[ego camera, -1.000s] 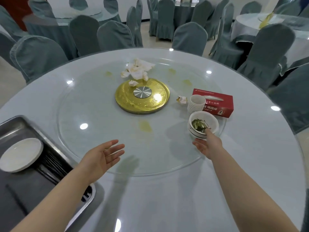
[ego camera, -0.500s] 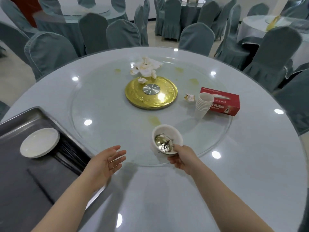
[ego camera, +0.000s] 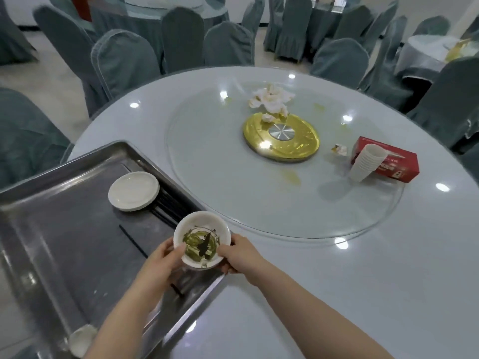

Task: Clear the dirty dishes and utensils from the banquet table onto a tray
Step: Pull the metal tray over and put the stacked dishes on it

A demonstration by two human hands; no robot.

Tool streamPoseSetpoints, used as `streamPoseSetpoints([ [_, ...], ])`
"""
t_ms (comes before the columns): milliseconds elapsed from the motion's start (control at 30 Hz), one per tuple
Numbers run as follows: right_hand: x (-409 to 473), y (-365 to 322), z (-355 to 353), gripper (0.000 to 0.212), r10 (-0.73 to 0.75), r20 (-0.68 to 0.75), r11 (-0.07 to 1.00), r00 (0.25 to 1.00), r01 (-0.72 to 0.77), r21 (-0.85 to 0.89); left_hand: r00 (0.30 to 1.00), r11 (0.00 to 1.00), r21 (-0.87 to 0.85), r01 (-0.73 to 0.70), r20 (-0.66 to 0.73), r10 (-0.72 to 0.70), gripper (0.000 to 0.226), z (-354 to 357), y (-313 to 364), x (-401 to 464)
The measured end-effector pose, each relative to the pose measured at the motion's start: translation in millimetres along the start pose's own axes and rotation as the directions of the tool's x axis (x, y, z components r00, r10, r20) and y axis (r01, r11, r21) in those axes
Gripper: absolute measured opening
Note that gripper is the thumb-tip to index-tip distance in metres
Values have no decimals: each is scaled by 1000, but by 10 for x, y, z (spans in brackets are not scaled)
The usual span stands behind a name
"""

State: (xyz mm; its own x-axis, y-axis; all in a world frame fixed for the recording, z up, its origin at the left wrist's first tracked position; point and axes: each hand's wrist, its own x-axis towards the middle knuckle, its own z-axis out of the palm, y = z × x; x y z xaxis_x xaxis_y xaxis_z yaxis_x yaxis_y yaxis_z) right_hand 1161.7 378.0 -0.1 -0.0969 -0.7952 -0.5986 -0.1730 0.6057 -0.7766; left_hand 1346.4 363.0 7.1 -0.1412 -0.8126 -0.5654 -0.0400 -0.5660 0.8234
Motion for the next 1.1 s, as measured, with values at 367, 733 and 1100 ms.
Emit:
streamPoseSetpoints([
  [367, 180, 49, 483, 12, 23, -93, 980, 995, -41, -196, 995, 984, 174, 35, -100, -17, 50, -504, -141, 275],
  [733, -58, -707, -848, 21, -318, -402, 948, 859, 285, -140, 916, 875, 272, -400, 91, 390, 44, 394, 1088, 242],
  [1100, -396, -1088, -3175, 12, -480, -707, 840, 520, 504, -200, 676, 649, 205, -732, 336, 656, 40, 2467, 2540, 191],
])
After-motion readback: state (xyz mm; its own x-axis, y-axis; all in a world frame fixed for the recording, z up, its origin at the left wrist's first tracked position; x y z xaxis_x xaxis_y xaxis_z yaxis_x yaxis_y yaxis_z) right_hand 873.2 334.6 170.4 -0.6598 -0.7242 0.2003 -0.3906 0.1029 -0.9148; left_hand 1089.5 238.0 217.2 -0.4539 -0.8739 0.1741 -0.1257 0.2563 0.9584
